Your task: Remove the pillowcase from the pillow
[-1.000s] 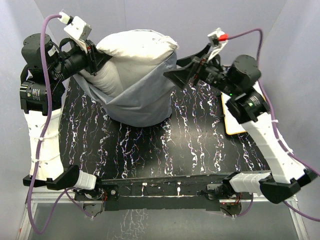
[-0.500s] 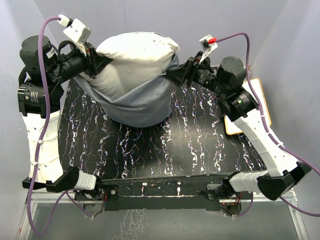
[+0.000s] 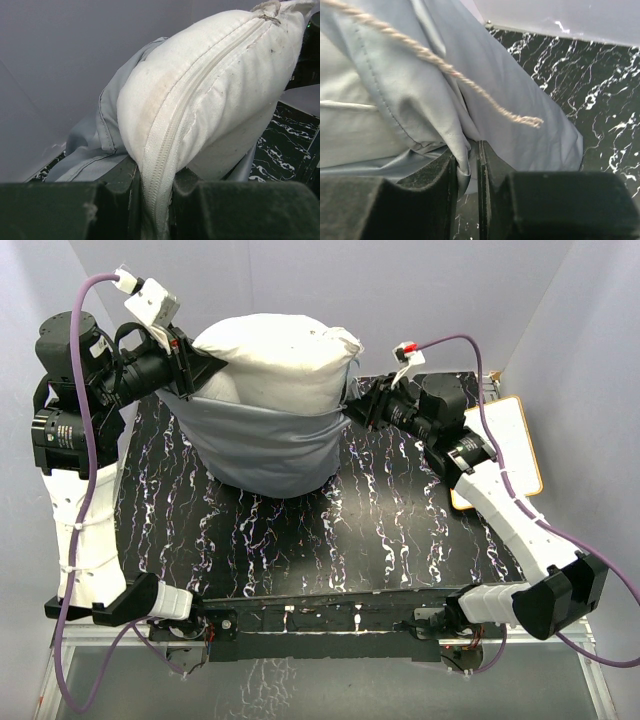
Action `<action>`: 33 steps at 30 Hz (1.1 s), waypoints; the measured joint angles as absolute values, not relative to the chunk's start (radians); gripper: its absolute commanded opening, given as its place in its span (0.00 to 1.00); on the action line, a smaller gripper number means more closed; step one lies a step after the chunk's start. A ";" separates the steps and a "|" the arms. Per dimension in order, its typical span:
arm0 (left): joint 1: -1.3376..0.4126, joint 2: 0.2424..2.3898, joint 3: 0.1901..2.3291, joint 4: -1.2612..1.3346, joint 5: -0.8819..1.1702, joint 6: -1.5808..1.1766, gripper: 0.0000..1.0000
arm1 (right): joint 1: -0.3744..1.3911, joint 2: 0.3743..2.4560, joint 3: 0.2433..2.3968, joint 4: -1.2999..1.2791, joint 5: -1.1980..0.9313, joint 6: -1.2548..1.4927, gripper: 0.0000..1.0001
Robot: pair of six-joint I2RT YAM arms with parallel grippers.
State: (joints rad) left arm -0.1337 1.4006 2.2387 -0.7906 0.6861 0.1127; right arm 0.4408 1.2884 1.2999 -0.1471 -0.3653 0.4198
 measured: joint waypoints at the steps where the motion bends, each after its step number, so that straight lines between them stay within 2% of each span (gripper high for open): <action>1: -0.134 1.401 2.239 -0.791 0.689 0.107 0.00 | 0.439 1.290 1.277 -0.138 -0.369 0.422 0.17; 5: -0.134 1.401 2.239 -0.791 0.698 0.081 0.00 | 0.437 1.317 1.206 -0.106 -0.417 0.439 0.17; 6: -0.134 1.401 2.239 -0.790 0.700 0.074 0.00 | 0.437 1.324 1.195 -0.101 -0.427 0.442 0.22; 9: -0.134 1.401 2.239 -0.787 0.704 0.058 0.00 | 0.438 1.336 1.182 -0.117 -0.444 0.445 0.61; 11: -0.134 1.400 2.239 -0.777 0.704 0.053 0.00 | 0.435 1.333 1.202 -0.162 -0.439 0.435 0.74; 14: -0.132 1.390 2.228 -0.747 0.701 0.052 0.00 | 0.429 1.332 1.314 -0.279 -0.413 0.389 0.87; 16: -0.132 1.370 2.201 -0.732 0.701 0.057 0.00 | 0.425 1.322 1.410 -0.324 -0.392 0.355 0.92; 21: -0.132 1.334 2.151 -0.727 0.723 0.082 0.00 | 0.424 1.288 1.750 -0.363 -0.384 0.255 0.97; 26: -0.133 1.315 2.115 -0.727 0.760 0.117 0.00 | 0.424 1.304 2.042 -0.316 -0.525 0.226 0.98; 33: -0.133 1.314 2.113 -0.734 0.796 0.130 0.00 | 0.499 1.381 2.140 -0.236 -0.731 0.236 0.99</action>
State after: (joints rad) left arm -0.1326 1.3144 2.1128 -0.7338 0.7963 0.1295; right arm 0.4992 1.3811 2.1399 -0.2359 -0.7307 0.2356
